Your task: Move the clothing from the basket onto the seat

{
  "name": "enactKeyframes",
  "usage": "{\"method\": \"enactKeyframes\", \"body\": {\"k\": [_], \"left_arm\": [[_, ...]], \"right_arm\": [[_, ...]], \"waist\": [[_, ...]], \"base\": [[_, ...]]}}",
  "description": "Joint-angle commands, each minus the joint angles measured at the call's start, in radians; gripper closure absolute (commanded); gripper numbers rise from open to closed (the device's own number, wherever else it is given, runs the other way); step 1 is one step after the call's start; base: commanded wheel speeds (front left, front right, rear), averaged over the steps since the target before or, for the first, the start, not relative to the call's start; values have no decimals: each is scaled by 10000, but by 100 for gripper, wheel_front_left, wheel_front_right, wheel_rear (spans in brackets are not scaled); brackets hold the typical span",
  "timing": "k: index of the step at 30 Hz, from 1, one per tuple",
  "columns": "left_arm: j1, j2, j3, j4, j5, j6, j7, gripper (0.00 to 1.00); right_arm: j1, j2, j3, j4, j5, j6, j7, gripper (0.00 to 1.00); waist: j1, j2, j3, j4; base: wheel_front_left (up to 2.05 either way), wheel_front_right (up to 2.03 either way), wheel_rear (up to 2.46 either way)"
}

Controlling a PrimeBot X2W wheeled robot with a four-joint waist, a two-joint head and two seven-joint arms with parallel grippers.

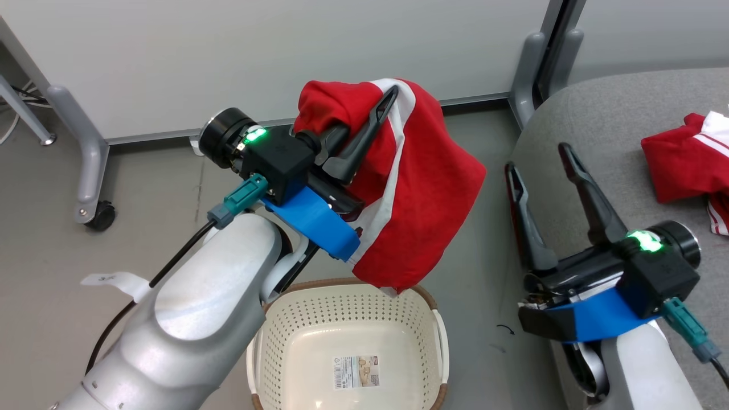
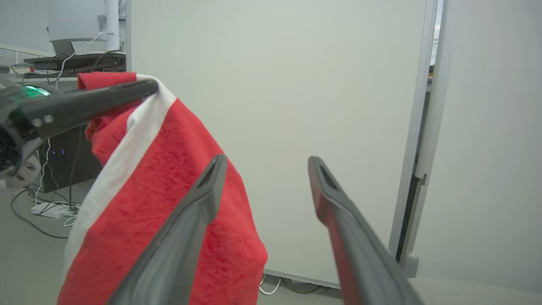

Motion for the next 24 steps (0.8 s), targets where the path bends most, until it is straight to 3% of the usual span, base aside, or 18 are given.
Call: {"method": "enactKeyframes", "body": {"k": [1,13,24], "left_arm": [[-133,-28,-23,1,-32,5,17,100],[-391,-241,-238,92,49,15,-19,100],[-645,-583,-561,121,142,11,-89,100]], "right_arm": [[-137,-64,180,-57,2,5,6,0],[-857,111,2143,580,92,5,6,0],[-2250,157,2495,2379,449,5,7,0]], "waist": [[0,-1,10,21],[0,-1,309,145],[0,-1,691,390]], "base": [[0,0,0],[0,0,0],[0,0,0]]}}
